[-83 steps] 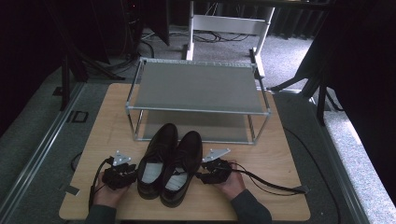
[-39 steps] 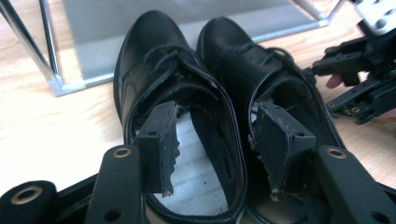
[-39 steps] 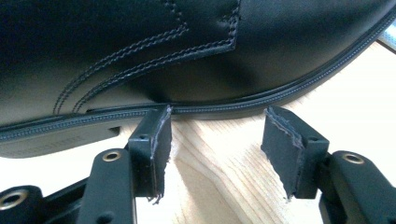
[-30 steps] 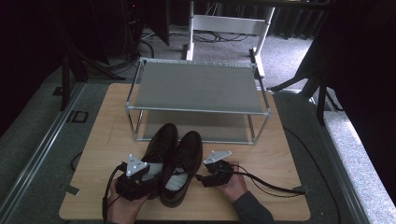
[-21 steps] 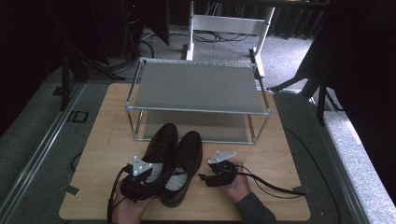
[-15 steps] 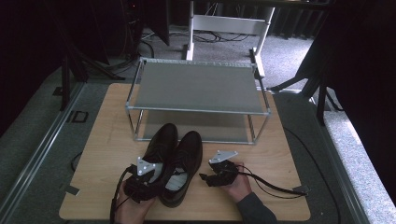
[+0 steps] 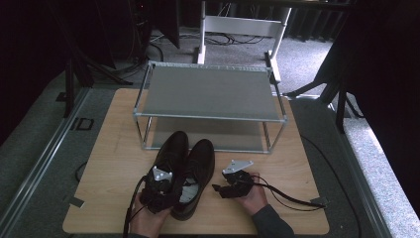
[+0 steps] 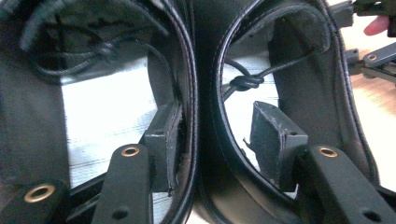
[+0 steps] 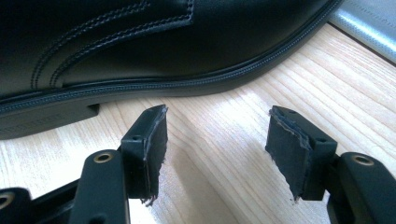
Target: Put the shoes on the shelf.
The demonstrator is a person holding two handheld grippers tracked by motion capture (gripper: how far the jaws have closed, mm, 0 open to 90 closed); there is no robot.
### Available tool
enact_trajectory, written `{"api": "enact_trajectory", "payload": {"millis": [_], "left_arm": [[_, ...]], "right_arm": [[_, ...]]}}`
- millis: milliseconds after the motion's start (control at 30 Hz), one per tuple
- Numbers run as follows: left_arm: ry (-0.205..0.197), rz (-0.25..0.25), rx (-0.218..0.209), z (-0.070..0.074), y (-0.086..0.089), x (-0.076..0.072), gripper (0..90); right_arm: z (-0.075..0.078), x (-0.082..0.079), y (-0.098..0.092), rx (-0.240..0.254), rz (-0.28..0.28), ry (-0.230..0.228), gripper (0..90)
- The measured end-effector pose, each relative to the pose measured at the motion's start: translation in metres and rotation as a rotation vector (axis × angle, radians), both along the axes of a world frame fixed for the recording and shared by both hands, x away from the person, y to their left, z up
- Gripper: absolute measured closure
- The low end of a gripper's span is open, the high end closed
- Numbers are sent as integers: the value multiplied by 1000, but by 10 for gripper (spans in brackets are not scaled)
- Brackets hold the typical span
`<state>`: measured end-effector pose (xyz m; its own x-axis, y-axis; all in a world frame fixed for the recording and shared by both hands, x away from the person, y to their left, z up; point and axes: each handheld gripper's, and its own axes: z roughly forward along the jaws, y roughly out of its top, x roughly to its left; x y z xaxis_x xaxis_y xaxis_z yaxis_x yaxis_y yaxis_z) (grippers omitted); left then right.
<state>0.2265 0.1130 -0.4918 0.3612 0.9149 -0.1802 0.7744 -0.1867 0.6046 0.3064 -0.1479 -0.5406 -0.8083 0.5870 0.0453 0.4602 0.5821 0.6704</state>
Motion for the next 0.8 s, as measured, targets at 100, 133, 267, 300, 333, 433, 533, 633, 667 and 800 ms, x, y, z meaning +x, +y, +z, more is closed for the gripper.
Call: {"api": "enact_trajectory", "payload": {"millis": [100, 133, 267, 300, 333, 433, 533, 633, 667, 800], "left_arm": [[-1, 5, 2, 0, 0, 0, 568], [-4, 10, 10, 0, -2, 0, 581], [-22, 13, 44, 1, -4, 0, 644], [-30, 24, 64, 2, -6, 0, 695], [-35, 28, 72, 2, -6, 0, 718], [-48, 39, 83, 2, -6, 0, 787], [-66, 40, 94, 2, -7, -1, 804], [-77, 44, 85, 2, -5, -1, 809], [-86, 41, 87, 2, -5, -1, 810], [-110, 48, 70, 6, -3, 0, 812]], "right_arm": [[0, 0, 0, 1, 1, 0, 377], [0, 0, 0, 0, 1, 0, 377], [0, 0, 0, 1, 1, 0, 377], [0, 1, -1, 2, 2, -1, 377], [0, 1, -1, 2, 2, -1, 377], [0, 1, -1, 3, 1, 0, 377], [-1, 0, -1, 3, 2, 3, 377], [-1, 0, -1, 7, 4, 5, 377], [-1, 0, 0, 9, 4, 5, 378], [1, 0, 0, 25, 1, -2, 383]]}}
